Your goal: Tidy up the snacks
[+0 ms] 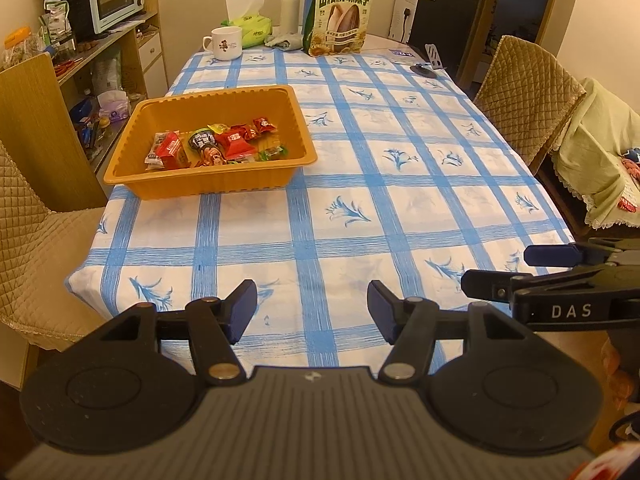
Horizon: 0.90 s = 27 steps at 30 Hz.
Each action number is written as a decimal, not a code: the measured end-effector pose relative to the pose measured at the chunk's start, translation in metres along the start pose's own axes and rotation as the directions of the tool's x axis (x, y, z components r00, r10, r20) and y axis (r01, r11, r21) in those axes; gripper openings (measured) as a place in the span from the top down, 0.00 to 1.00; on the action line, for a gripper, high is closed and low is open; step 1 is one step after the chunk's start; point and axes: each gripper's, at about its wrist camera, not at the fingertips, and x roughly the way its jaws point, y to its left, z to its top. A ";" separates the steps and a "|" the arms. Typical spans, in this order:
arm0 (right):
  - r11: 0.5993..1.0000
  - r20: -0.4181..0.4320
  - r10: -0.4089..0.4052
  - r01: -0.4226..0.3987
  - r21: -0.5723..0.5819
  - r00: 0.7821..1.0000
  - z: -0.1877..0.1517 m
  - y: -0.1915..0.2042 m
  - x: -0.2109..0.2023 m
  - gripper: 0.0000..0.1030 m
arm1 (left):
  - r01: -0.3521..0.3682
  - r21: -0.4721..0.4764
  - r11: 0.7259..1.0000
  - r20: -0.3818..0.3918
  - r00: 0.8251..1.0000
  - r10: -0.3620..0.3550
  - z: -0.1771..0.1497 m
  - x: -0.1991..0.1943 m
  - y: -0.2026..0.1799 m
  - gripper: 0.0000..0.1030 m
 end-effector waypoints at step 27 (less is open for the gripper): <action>1.000 0.007 0.016 -0.016 -0.010 1.000 0.002 -0.003 -0.001 0.13 | -0.009 -0.001 1.000 0.013 1.000 0.009 0.002 -0.005 -0.005 0.43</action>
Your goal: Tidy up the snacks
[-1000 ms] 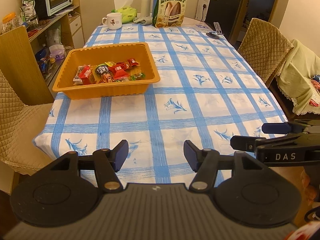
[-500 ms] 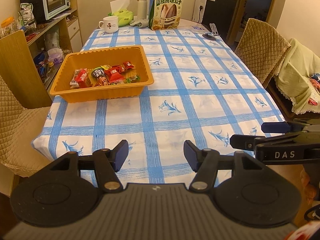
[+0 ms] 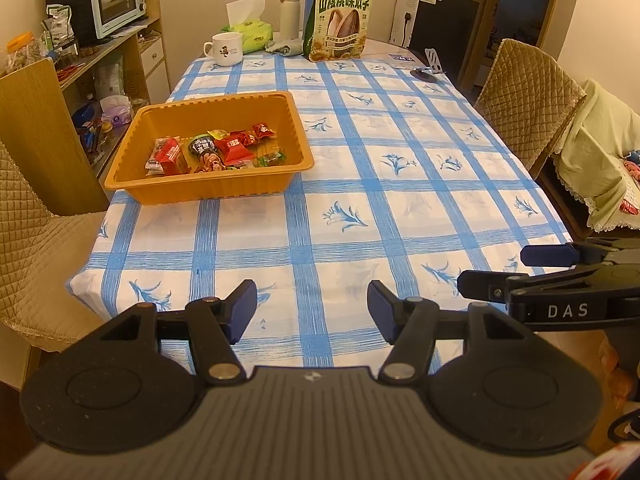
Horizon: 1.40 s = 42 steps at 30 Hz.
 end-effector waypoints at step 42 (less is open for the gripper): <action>1.000 -0.005 0.002 -0.002 0.007 1.000 0.004 -0.004 0.005 0.13 | 0.000 0.002 1.000 0.000 1.000 0.000 0.002 0.003 -0.002 0.43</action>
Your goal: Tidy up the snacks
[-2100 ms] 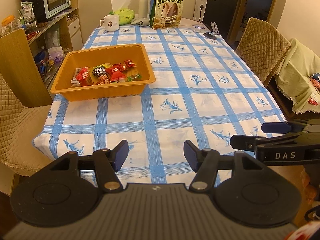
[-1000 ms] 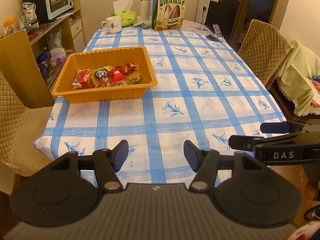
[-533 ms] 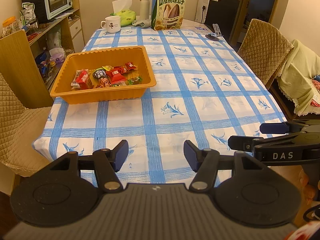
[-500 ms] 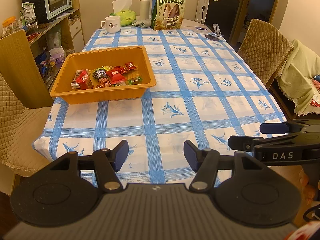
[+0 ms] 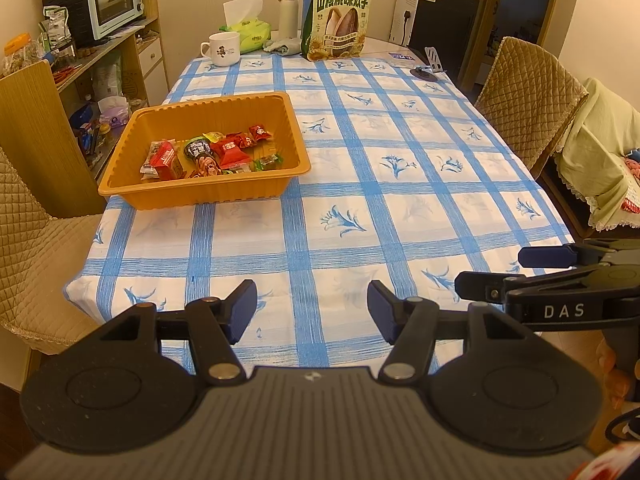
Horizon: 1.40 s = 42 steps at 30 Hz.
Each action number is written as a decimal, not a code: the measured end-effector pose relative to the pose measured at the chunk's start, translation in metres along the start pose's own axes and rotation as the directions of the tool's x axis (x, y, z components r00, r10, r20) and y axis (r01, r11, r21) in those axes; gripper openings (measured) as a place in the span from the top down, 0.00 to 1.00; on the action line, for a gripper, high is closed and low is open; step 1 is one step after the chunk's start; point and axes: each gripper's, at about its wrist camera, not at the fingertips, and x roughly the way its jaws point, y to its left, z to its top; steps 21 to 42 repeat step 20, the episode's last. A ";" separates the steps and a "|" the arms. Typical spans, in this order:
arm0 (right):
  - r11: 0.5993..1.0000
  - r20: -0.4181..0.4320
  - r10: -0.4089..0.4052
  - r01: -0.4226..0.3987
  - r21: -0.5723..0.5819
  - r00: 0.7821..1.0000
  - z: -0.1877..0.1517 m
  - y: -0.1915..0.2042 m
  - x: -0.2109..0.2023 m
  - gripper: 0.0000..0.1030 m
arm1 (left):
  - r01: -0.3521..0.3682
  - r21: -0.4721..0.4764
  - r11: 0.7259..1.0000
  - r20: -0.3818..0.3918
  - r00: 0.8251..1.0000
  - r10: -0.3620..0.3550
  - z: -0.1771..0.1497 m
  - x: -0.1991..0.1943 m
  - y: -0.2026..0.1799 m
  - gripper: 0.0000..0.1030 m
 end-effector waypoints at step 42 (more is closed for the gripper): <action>1.000 0.003 0.010 -0.010 -0.008 1.000 0.001 -0.002 0.001 0.13 | -0.027 -0.008 1.000 0.016 0.999 0.027 0.000 -0.002 -0.002 0.42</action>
